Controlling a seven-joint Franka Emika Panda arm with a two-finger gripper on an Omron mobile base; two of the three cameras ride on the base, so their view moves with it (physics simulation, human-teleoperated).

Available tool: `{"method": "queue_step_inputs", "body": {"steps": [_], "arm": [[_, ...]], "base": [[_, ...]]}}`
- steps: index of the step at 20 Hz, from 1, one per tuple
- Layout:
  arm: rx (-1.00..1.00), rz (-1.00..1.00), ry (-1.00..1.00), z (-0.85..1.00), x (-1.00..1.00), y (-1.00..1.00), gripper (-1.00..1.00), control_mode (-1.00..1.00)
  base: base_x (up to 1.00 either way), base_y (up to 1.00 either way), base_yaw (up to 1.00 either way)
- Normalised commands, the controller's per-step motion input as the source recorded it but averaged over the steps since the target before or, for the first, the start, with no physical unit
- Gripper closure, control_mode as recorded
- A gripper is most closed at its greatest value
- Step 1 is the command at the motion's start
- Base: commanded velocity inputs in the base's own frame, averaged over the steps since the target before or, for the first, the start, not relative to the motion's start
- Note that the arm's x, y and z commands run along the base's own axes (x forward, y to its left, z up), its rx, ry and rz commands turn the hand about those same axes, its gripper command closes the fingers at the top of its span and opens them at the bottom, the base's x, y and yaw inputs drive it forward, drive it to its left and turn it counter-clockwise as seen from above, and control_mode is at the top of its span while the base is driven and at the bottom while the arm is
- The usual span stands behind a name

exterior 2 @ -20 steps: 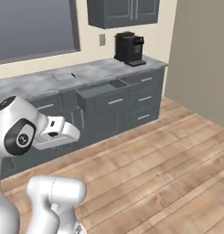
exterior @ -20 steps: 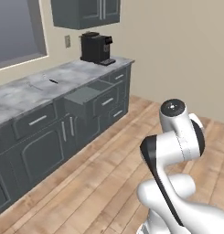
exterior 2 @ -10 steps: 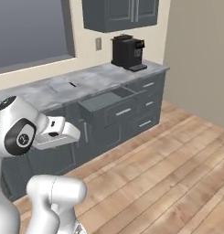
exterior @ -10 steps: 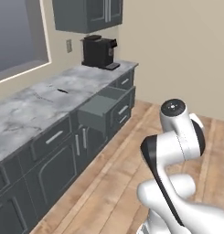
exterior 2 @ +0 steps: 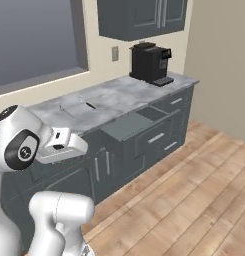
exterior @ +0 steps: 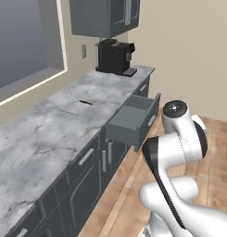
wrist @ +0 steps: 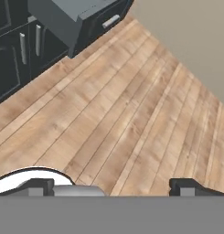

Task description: Organize the utensils by type. Pick up the wooden spoons from the counter and place them in the open cabinet. Then pick up the metallic utensils from the counter and place them in the open drawer.

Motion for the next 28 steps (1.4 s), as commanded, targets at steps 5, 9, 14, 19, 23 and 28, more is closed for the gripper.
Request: {"method": "queue_step_inputs", "body": {"steps": [5, 9, 14, 19, 23, 28], "arm": [[0.00, 0.00, 0.00, 0.00, 0.00, 0.00, -1.00, 1.00], [0.00, 0.00, 0.00, 0.00, 0.00, 0.00, -1.00, 1.00], [0.00, 0.00, 0.00, 0.00, 0.00, 0.00, -1.00, 1.00], [0.00, 0.00, 0.00, 0.00, 0.00, 0.00, -1.00, 1.00], [0.00, 0.00, 0.00, 0.00, 0.00, 0.00, -1.00, 1.00], [0.00, 0.00, 0.00, 0.00, 0.00, 0.00, -1.00, 1.00]], "base": [[0.80, 0.29, -0.11], [0.85, 0.04, -0.12], [0.70, 0.08, -0.15], [0.45, 0.13, -0.18], [0.55, 0.30, -0.19], [0.66, 0.24, -0.17]]}}
